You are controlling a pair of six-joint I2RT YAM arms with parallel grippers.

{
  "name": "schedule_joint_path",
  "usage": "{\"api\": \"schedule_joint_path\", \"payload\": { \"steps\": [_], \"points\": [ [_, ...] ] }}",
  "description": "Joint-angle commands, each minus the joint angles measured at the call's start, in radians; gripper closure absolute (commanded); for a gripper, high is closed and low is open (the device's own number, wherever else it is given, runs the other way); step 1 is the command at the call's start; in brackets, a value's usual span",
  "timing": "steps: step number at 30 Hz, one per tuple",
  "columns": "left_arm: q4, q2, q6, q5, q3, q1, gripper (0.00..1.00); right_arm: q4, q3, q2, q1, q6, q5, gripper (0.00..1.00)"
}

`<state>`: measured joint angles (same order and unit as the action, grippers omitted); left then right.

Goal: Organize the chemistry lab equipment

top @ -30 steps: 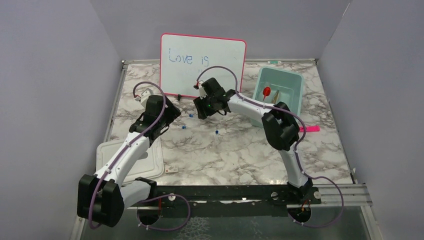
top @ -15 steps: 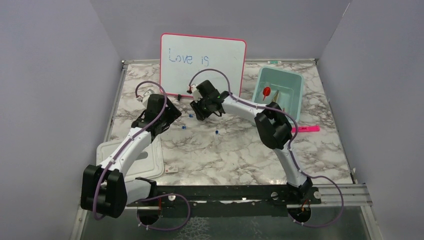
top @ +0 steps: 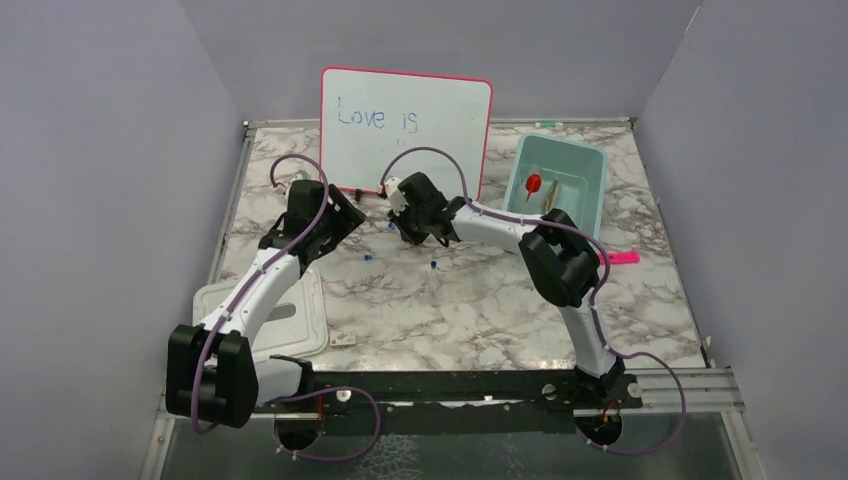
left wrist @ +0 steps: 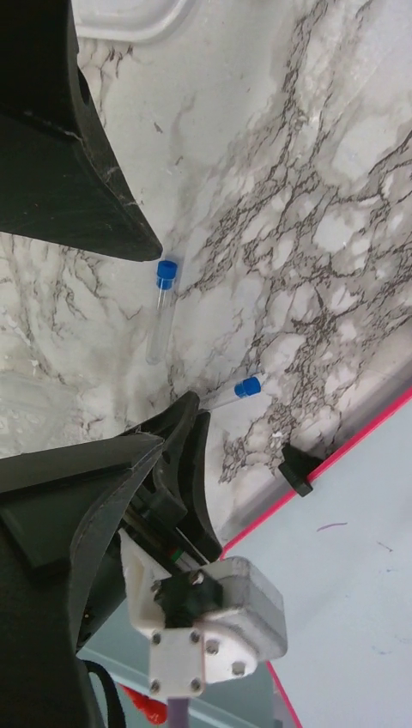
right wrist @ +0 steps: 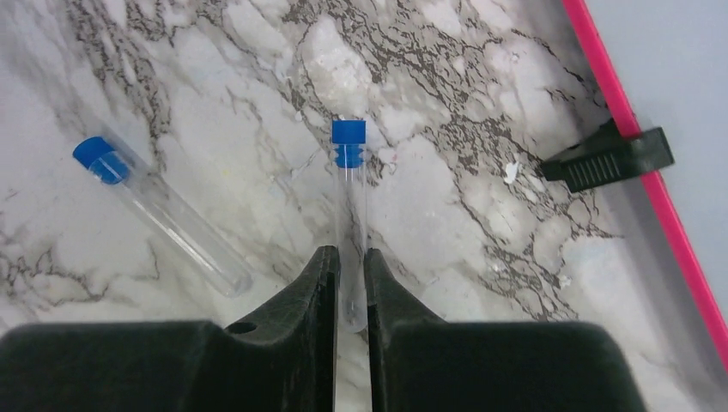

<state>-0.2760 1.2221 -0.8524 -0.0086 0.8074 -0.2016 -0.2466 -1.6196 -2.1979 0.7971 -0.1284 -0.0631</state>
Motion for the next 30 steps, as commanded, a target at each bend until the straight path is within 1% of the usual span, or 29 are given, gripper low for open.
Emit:
{"api": "schedule_joint_path", "payload": {
  "steps": [1, 3, 4, 8, 10, 13, 16, 20, 26, 30],
  "points": [
    [0.052, 0.017, 0.016, 0.147, 0.049, 0.019, 0.21, 0.157, 0.082, 0.157, 0.003, 0.001, 0.016, 0.87],
    [0.054, 0.025, 0.019, 0.195, 0.068, 0.026, 0.15, 0.196, 0.131, 0.222, 0.004, 0.017, -0.004, 0.87],
    [0.06, 0.033, 0.023, 0.242, 0.08, 0.028, 0.13, 0.217, 0.156, 0.253, 0.002, 0.026, -0.015, 0.87],
    [0.054, 0.08, 0.022, 0.419, 0.156, 0.03, 0.12, 0.301, 0.268, 0.384, 0.004, 0.04, -0.059, 0.87],
    [0.058, 0.096, 0.008, 0.504, 0.189, 0.03, 0.15, 0.335, 0.322, 0.443, 0.003, 0.041, -0.073, 0.87],
    [0.049, 0.102, -0.009, 0.579, 0.231, 0.03, 0.2, 0.372, 0.385, 0.52, 0.004, 0.036, -0.093, 0.87],
    [0.043, 0.106, -0.021, 0.64, 0.261, 0.03, 0.28, 0.382, 0.419, 0.572, 0.003, 0.027, -0.125, 0.87],
    [0.045, 0.104, -0.021, 0.673, 0.272, 0.03, 0.36, 0.368, 0.434, 0.608, 0.004, 0.018, -0.163, 0.87],
    [0.041, 0.12, -0.014, 0.723, 0.256, 0.021, 0.55, 0.359, 0.441, 0.628, 0.003, 0.009, -0.2, 0.87],
    [0.039, 0.13, -0.01, 0.74, 0.254, 0.007, 0.62, 0.353, 0.443, 0.63, 0.004, 0.002, -0.222, 0.87]
  ]
}}
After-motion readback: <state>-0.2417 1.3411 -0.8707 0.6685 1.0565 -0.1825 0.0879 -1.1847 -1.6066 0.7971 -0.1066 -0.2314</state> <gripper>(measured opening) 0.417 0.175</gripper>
